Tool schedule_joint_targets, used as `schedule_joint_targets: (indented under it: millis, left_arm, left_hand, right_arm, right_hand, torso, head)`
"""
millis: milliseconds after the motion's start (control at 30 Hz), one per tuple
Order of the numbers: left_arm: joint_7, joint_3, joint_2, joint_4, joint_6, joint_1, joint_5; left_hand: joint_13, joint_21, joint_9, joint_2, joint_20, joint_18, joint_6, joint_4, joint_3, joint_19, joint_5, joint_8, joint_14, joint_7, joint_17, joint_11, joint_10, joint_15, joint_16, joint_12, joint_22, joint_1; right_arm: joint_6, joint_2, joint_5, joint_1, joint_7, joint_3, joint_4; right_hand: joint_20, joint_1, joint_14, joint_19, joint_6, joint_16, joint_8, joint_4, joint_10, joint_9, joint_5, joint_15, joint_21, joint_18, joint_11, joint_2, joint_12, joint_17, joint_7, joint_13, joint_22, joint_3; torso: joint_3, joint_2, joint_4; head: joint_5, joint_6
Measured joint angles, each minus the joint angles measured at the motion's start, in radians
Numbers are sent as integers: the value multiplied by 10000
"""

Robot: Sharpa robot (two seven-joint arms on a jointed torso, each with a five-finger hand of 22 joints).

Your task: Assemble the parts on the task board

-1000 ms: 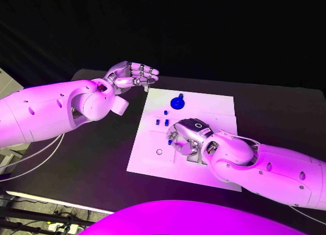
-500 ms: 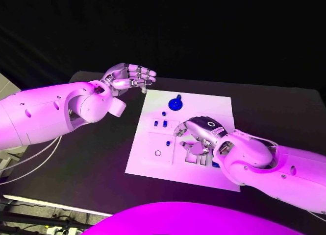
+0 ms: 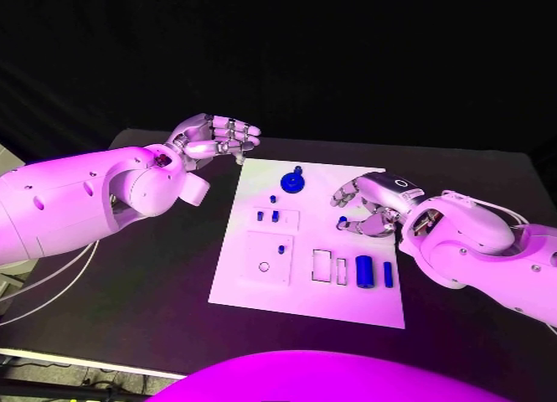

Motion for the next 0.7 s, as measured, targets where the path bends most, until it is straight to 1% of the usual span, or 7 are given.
schedule_joint_targets:
  millis: [167,200,367,533,600,667,700]
  left_arm:
    - [0,-4,14,-20,7,0,4]
    - [0,-4,16,-20,8,0,5]
    - [-2,-4,22,-23,13,-1,8]
    - [-5,-4,12,-24,14,-2,10]
    - [-6,-5,10,-24,14,-2,11]
    - [-6,-5,5,-23,14,-2,11]
    - [-7,-5,3,-22,14,-2,11]
  left_hand:
    - [0,0,0,11,0,0,0,0,0,0,0,0,0,0,0,0,0,0,0,0,0,-11]
    - [0,0,0,11,0,-1,0,0,0,0,0,0,0,0,1,0,0,0,0,0,-1,-11]
    - [0,0,0,11,1,-1,0,0,0,0,0,0,0,0,1,0,0,0,0,-1,-1,-11]
    - [0,0,-8,11,1,0,0,0,0,0,0,0,0,0,1,0,0,0,0,-2,-2,-11]
    - [1,0,-8,11,1,0,0,0,0,0,0,0,0,0,1,0,0,0,0,-2,-2,-11]
    - [0,0,-8,11,1,-1,0,0,0,0,0,0,0,0,1,0,0,0,0,-4,-2,-11]
    - [0,0,-8,11,1,0,0,0,0,0,0,0,0,0,1,0,0,0,0,-8,-2,-11]
  right_arm:
    - [434,5,55,24,21,-4,-165]
    - [507,18,55,26,21,-6,-206]
    - [802,165,50,27,17,-26,-469]
    - [906,376,28,0,15,-48,-638]
    - [914,437,23,-13,19,-57,-683]
    - [921,483,19,-25,29,-63,-727]
    - [924,494,18,-29,34,-65,-740]
  right_hand:
    - [0,348,0,0,-71,0,-107,399,-191,-44,-108,0,-75,0,17,109,214,-33,-71,0,-1,-539]
    - [0,390,0,0,-71,0,-107,449,-191,-53,-108,0,-75,1,17,71,241,-33,-71,0,-1,-590]
    - [0,597,0,0,-39,0,-107,538,-187,-53,-108,-1,-75,0,12,178,471,48,-99,6,-1,-664]
    - [-1,718,0,0,190,0,-107,789,22,-52,-108,0,-75,0,-102,215,702,40,-1,19,-2,-413]
    - [-43,718,0,42,321,0,-107,930,206,-69,-108,-1,-75,0,-123,215,815,42,-13,19,-2,-258]
    - [-115,719,-16,114,511,0,-107,1045,557,-69,-108,-35,72,1,-194,215,932,91,32,13,-3,135]
    - [-153,718,-3,152,628,26,-90,1123,782,-69,-108,-121,176,0,-252,215,956,122,66,6,-3,373]
  torso:
    - [1,2,3]
    - [1,3,3]
    - [0,5,11]
    - [-1,12,23]
    - [-7,12,24]
    - [-10,12,26]
    - [-12,12,26]
  head:
    - [-27,7]
    - [-29,7]
    - [-41,1]
    - [-46,-14]
    - [-41,-20]
    - [-37,-25]
    - [-36,-30]
